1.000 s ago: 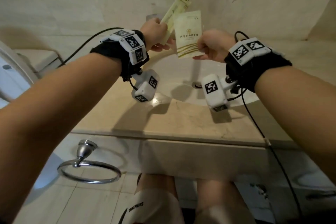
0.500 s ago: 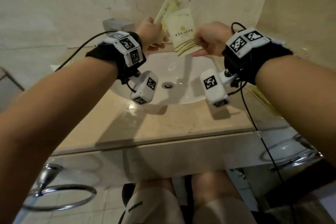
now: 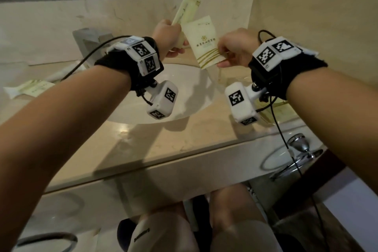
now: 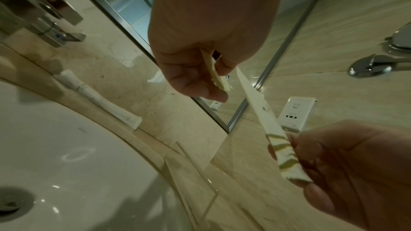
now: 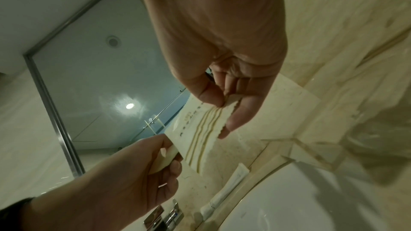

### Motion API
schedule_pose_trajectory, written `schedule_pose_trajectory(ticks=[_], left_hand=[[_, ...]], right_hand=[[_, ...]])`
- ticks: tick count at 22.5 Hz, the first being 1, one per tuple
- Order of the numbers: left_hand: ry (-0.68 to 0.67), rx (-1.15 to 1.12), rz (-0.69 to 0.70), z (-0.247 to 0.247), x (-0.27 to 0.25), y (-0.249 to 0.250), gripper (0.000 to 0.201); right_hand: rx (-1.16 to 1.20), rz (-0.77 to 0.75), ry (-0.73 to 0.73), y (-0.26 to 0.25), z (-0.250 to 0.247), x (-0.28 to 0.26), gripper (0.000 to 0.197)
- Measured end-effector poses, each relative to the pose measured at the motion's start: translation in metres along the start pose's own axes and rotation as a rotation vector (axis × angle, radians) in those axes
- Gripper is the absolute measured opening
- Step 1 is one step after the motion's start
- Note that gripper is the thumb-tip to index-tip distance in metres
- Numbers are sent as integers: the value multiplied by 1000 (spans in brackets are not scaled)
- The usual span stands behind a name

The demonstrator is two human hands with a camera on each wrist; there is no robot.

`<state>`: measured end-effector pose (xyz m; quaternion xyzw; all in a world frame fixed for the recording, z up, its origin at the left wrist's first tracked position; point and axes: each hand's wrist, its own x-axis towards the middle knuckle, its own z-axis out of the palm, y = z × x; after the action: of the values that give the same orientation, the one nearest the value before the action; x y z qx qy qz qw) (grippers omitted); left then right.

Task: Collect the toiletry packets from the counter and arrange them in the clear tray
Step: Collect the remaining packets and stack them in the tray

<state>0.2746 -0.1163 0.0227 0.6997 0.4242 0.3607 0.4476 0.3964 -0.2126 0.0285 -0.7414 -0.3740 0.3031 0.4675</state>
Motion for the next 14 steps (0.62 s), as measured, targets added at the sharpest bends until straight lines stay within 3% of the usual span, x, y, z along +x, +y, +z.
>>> schedule_pose_trajectory(ticks=[6, 9, 11, 14], left_hand=[[-93, 21, 37, 42, -1, 15, 16], [-145, 1, 40, 67, -1, 20, 13], [-152, 0, 51, 84, -1, 22, 16], [-174, 6, 51, 102, 0, 23, 15]], right_hand=[[-39, 39, 94, 23, -46, 1, 14], [-69, 33, 116, 38, -68, -2, 20], [-86, 22, 126, 47, -80, -5, 9], [-88, 18, 164, 61, -96, -3, 16]])
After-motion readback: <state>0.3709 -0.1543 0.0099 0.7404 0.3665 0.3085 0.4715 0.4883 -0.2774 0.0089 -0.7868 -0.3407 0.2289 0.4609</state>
